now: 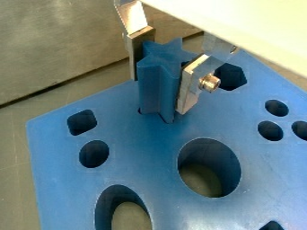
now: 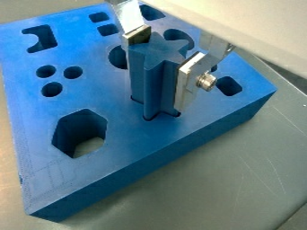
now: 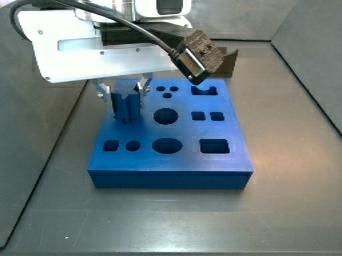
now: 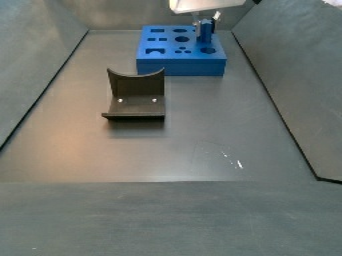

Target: Insert the star object.

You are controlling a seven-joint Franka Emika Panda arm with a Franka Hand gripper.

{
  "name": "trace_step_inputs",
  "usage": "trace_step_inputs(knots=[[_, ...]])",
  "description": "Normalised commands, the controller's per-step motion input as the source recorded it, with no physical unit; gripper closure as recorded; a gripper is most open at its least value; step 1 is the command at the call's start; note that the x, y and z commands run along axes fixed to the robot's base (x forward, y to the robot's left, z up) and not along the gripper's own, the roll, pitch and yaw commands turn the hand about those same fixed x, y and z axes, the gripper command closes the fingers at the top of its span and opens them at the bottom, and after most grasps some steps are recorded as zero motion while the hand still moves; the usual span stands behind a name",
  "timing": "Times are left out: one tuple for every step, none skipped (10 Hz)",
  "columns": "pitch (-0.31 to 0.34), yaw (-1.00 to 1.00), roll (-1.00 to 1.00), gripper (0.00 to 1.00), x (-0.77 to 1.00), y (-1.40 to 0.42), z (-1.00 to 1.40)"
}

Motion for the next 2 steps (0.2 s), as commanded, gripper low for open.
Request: trace_step_inputs(knots=[[-0.467, 0.07, 0.0, 1.0, -0.28, -0.07, -0.33], [0.0, 0.0, 0.0, 1.0, 0.0, 0.0, 0.0]])
